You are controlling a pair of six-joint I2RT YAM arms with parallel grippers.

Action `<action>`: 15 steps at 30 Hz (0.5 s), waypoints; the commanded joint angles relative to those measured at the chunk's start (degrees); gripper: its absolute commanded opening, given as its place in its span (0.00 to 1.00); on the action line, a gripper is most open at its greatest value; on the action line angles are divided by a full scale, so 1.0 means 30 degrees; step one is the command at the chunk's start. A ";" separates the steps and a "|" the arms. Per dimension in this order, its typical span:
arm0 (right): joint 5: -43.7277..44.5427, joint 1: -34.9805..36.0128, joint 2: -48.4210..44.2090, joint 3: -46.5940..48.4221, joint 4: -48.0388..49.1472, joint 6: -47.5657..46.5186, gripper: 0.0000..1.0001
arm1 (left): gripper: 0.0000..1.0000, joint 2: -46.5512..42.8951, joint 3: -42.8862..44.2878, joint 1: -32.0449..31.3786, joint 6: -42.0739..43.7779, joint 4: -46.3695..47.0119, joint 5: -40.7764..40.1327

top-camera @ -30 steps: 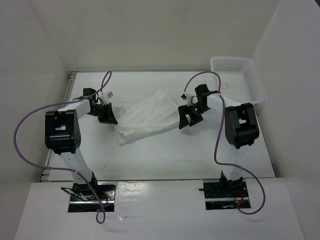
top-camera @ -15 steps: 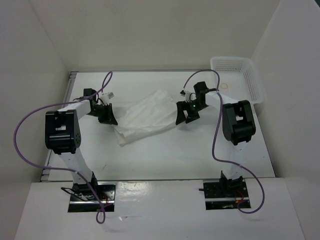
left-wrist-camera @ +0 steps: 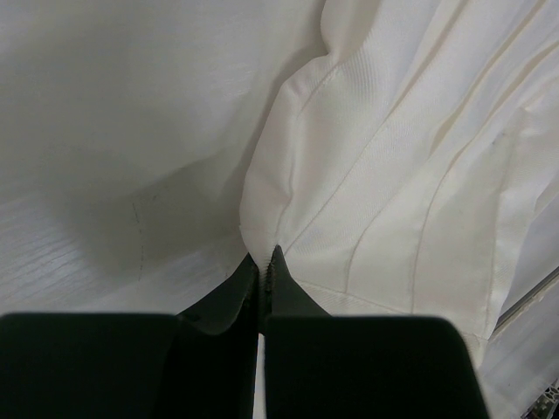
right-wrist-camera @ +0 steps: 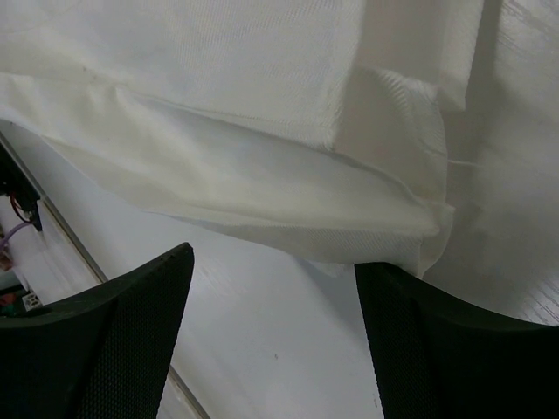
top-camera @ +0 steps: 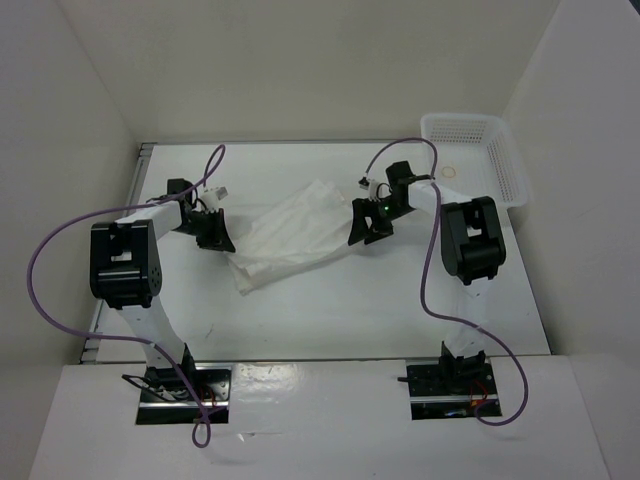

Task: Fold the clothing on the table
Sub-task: Fold the skirt

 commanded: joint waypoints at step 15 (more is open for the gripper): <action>0.2296 0.1936 0.1906 0.0523 0.0349 -0.0140 0.43 | 0.01 -0.0651 -0.0310 -0.0264 0.0511 0.0064 0.0245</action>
